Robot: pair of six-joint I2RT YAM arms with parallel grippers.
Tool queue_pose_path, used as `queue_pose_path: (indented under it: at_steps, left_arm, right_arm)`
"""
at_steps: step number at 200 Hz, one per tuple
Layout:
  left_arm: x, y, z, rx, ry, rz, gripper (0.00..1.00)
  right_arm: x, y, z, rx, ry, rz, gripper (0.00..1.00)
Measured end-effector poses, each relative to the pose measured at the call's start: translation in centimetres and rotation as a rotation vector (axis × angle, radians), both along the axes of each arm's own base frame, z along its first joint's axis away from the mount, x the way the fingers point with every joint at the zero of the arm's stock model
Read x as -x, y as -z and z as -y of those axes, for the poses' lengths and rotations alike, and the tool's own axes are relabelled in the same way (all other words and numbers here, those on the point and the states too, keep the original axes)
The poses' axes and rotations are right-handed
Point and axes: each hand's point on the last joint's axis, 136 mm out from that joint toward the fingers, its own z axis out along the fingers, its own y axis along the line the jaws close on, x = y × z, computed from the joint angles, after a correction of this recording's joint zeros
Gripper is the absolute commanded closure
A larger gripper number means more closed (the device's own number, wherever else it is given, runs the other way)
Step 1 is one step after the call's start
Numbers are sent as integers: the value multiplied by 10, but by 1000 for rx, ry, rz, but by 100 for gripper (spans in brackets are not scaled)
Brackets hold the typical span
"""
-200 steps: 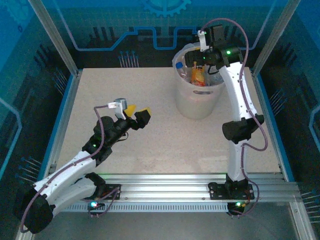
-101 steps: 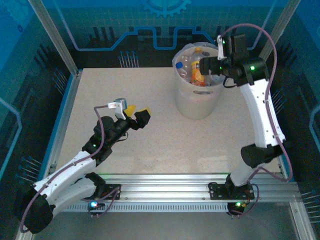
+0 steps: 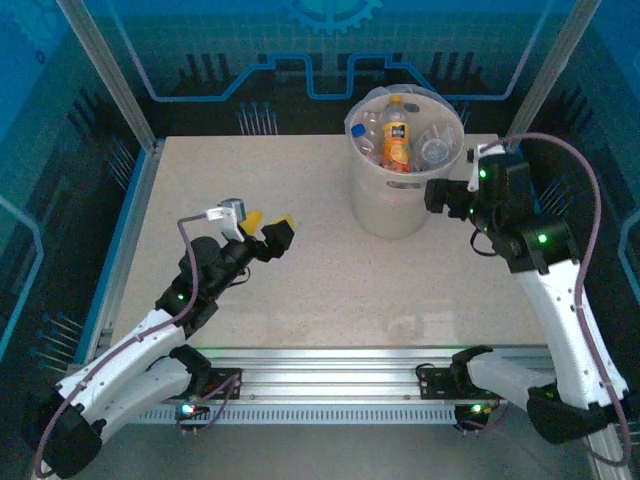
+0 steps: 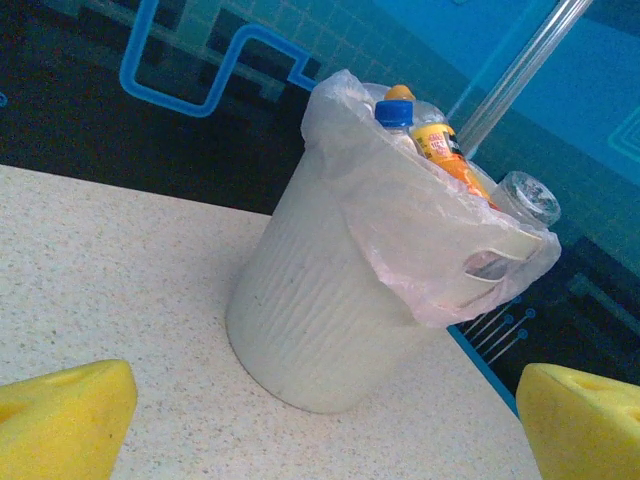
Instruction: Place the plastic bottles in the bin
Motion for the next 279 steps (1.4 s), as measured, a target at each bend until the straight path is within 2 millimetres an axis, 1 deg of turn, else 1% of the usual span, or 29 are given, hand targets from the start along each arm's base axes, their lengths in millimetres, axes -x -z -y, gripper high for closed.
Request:
queue_pose_path:
  at_steps: [20, 59, 73, 103, 119, 133, 178, 226, 251, 279]
  left_arm:
    - [3, 1, -5, -8, -19, 4, 1]
    - [9, 11, -18, -45, -64, 2, 1]
    - [10, 12, -23, -60, -84, 4, 1]
    - [13, 18, -34, -97, -130, 10, 1]
    - [15, 24, -41, -120, -156, 10, 1]
    - [17, 31, -46, -139, -178, 9, 1]
    - [22, 52, -71, -208, -285, 3, 1]
    - [23, 60, -101, -283, -438, 4, 1]
    - [22, 77, -118, -332, -505, -22, 1]
    - [16, 98, -145, -372, -602, -82, 1]
  right_arm:
    - [12, 17, 5, -6, 15, 9, 0]
    - [33, 57, 21, -4, 80, 5, 0]
    - [37, 72, 27, -2, 111, 5, 0]
    - [45, 109, 39, 16, 172, -9, 0]
    - [49, 128, 44, 29, 200, -17, 0]
    - [50, 139, 49, 36, 221, -12, 0]
    - [46, 161, 58, 50, 276, 12, 0]
    - [38, 182, 59, 77, 265, 27, 0]
    - [35, 189, 58, 94, 251, 35, 0]
    - [32, 196, 57, 110, 228, 48, 0]
